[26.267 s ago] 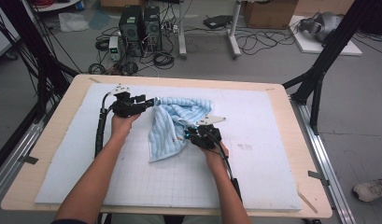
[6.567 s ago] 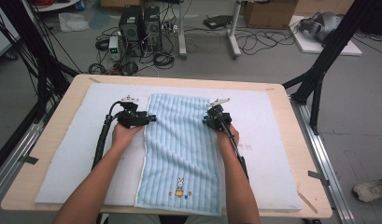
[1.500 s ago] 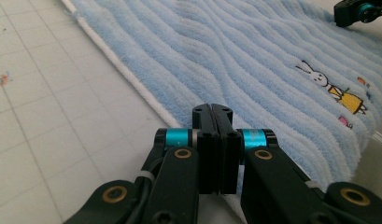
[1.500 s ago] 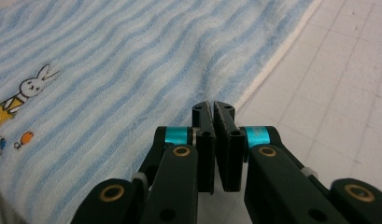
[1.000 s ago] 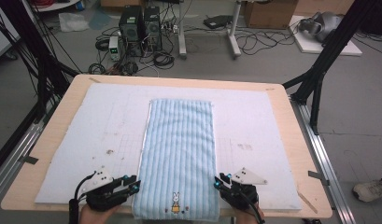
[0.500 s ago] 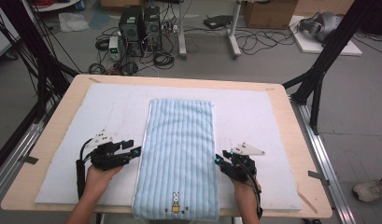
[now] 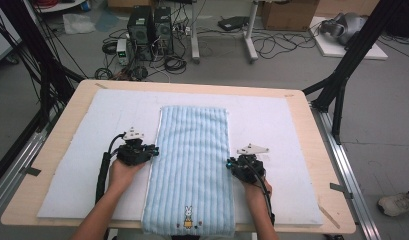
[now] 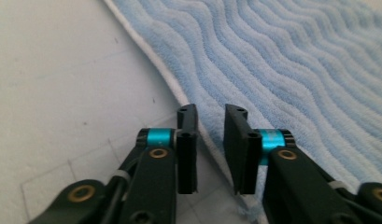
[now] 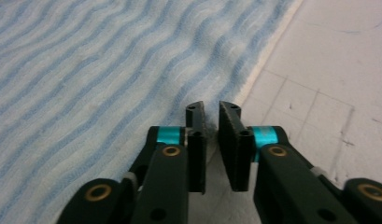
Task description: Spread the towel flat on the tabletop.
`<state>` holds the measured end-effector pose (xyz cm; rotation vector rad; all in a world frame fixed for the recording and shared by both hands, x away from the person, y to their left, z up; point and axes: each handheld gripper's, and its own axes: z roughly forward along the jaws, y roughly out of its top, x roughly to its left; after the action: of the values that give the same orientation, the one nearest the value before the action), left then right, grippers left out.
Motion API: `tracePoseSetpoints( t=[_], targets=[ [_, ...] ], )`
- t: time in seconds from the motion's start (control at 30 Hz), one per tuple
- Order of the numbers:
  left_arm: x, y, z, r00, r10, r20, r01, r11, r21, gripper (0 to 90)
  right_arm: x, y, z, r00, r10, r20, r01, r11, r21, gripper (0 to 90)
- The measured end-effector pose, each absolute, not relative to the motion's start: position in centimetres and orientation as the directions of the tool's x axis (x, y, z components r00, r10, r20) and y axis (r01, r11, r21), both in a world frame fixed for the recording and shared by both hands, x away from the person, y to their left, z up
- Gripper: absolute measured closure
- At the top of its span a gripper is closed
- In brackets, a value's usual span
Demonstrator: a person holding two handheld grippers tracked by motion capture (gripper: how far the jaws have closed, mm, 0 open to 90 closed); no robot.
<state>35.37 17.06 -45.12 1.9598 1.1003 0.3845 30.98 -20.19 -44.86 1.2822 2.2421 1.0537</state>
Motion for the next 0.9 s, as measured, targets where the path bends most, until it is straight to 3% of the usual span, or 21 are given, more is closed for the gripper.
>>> tracePoseSetpoints(
  t=[0.07, 0.13, 0.4, 0.47, 0.5, 0.6, 0.7, 0.77, 0.87, 0.9],
  targets=[
    [35.4, 16.9, -45.2, 0.576, 0.807, -0.13, 0.553, -0.268, 0.789, 87.6, 31.0, -20.2, -44.9, -0.529, 0.846, 0.064, 0.588, 0.311, 0.747, 85.1],
    [35.3, 16.9, -45.1, 0.586, 0.804, -0.104, 0.543, -0.294, 0.787, 88.5, 31.0, -20.2, -44.8, -0.528, 0.847, 0.068, 0.59, 0.308, 0.747, 85.7],
    [35.3, 17.6, -45.0, 0.58, 0.803, -0.142, 0.561, -0.267, 0.784, 86.3, 30.5, -20.4, -44.8, -0.529, 0.847, 0.06, 0.588, 0.315, 0.745, 84.5],
    [35.4, 17.8, -45.0, 0.583, 0.797, -0.161, 0.541, -0.232, 0.809, 65.2, 30.5, -20.5, -44.7, -0.528, 0.848, 0.051, 0.579, 0.315, 0.752, 77.1],
    [35.4, 18.1, -44.9, 0.61, 0.773, -0.173, 0.507, -0.213, 0.835, 59.0, 30.5, -20.6, -44.6, -0.533, 0.845, 0.047, 0.566, 0.315, 0.762, 74.0],
    [35.3, 18.8, -44.3, 0.674, 0.723, -0.153, 0.384, -0.166, 0.908, 49.8, 30.3, -21.4, -44.0, -0.527, 0.849, 0.034, 0.526, 0.294, 0.798, 59.2],
    [35.0, 19.0, -43.6, 0.727, 0.686, -0.033, 0.202, -0.169, 0.965, 45.8, 30.3, -22.7, -43.2, -0.489, 0.872, 0.018, 0.497, 0.261, 0.828, 39.2],
    [34.9, 19.1, -43.0, 0.724, 0.689, -0.032, 0.186, -0.15, 0.971, 41.9, 30.4, -23.8, -42.6, -0.481, 0.877, 0.014, 0.479, 0.249, 0.842, 31.0],
    [35.2, 19.6, -42.6, 0.719, 0.684, -0.123, 0.251, -0.09, 0.964, 23.0, 30.7, -25.4, -41.9, -0.499, 0.866, 0.018, 0.466, 0.251, 0.849, 18.5],
    [35.3, 19.8, -42.4, 0.723, 0.68, -0.121, 0.25, -0.095, 0.964, 21.5, 30.8, -25.7, -41.7, -0.504, 0.863, 0.016, 0.462, 0.254, 0.85, 15.7]
  ],
)
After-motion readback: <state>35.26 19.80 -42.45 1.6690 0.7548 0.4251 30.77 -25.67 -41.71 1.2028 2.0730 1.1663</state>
